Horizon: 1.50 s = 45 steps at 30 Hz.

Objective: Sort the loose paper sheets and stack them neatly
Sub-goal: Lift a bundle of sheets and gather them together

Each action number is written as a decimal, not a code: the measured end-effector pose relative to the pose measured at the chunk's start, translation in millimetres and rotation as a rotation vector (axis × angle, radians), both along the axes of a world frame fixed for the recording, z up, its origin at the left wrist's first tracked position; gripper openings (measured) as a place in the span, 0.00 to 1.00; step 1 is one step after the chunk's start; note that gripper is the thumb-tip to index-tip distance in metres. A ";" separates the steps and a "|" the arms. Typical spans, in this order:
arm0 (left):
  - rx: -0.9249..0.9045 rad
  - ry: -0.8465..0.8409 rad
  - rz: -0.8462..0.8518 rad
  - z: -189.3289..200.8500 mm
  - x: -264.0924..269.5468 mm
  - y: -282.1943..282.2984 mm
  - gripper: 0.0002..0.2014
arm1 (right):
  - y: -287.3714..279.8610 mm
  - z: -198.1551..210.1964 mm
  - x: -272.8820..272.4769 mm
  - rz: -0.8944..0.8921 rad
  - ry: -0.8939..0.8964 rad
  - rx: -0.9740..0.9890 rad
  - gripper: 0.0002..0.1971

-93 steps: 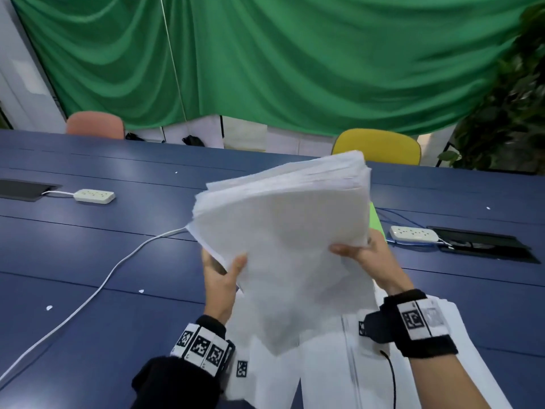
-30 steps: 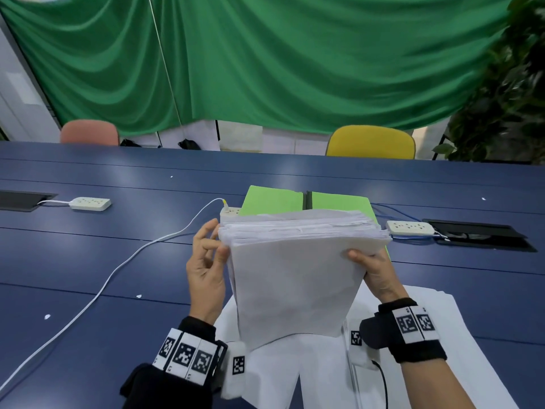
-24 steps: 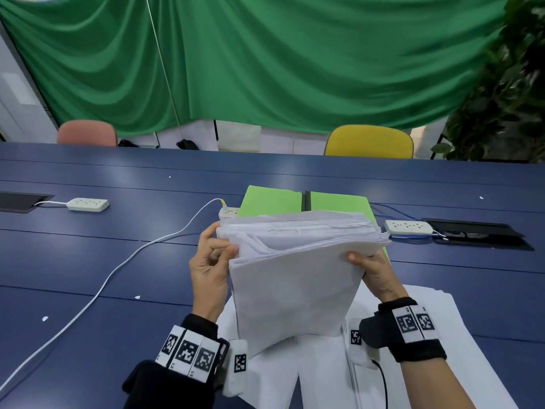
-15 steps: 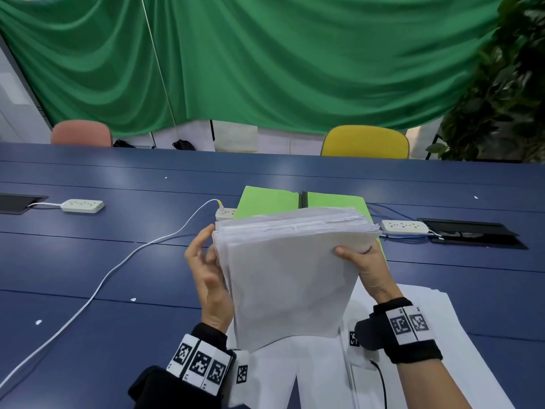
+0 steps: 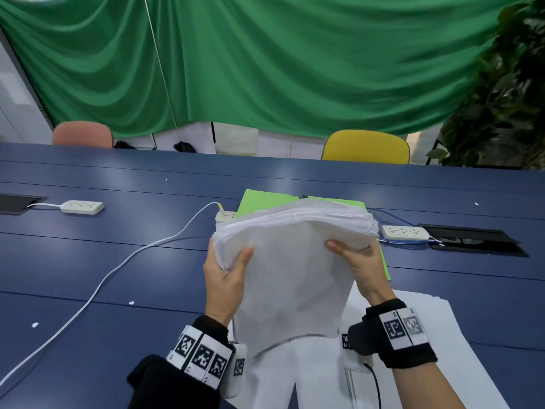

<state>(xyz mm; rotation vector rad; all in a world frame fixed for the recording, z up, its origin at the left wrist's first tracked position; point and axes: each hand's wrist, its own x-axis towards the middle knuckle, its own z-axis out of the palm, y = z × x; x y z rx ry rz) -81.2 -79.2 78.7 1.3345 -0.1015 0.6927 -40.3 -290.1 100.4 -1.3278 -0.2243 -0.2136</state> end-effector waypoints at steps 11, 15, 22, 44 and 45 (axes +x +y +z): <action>-0.019 0.012 -0.099 -21.4 4.8 19.5 0.33 | -10.5 -29.6 0.3 0.177 0.114 -0.102 0.32; -0.063 0.039 -0.107 -22.1 7.4 18.0 0.37 | -8.7 -31.3 3.4 0.160 0.138 -0.094 0.46; -0.016 -0.029 -0.117 -4.3 13.4 20.0 0.31 | -8.5 -20.8 5.5 0.164 0.086 -0.091 0.37; 0.076 -0.272 0.298 -20.4 -27.4 10.9 0.03 | -4.1 -15.8 18.2 0.047 0.083 -0.086 0.27; 0.080 -0.266 0.303 -20.0 -27.4 11.8 0.03 | -4.6 -16.2 18.0 0.047 0.086 -0.082 0.27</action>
